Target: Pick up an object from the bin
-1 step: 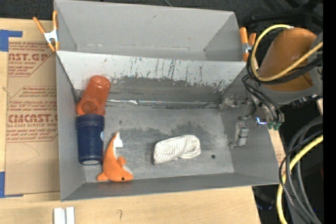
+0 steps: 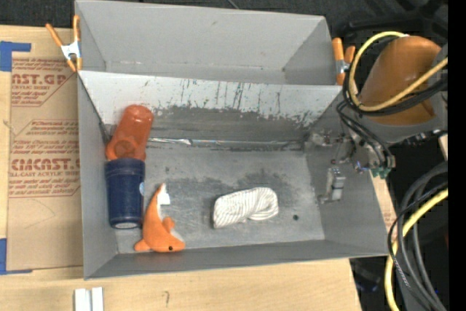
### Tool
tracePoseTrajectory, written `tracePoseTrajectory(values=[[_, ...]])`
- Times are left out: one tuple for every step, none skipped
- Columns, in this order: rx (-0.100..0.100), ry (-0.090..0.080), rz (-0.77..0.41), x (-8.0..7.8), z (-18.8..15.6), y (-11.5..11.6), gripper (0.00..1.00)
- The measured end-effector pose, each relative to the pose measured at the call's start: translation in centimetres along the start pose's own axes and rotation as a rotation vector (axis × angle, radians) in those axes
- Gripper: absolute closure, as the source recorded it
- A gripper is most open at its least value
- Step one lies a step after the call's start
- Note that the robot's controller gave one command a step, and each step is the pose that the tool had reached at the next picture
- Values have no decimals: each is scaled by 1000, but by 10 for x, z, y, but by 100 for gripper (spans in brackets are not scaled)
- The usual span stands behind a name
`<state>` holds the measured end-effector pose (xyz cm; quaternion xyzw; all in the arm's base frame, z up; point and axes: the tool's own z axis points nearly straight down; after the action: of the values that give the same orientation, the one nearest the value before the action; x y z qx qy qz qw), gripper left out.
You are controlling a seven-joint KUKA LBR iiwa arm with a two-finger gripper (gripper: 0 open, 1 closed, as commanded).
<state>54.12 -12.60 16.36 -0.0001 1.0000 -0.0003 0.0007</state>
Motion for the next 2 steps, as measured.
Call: tracePoseTrajectory(values=[[1, -8, 48, -22, 50, 47, 0], [-3, 2, -68, 12, 85, 73, 0]])
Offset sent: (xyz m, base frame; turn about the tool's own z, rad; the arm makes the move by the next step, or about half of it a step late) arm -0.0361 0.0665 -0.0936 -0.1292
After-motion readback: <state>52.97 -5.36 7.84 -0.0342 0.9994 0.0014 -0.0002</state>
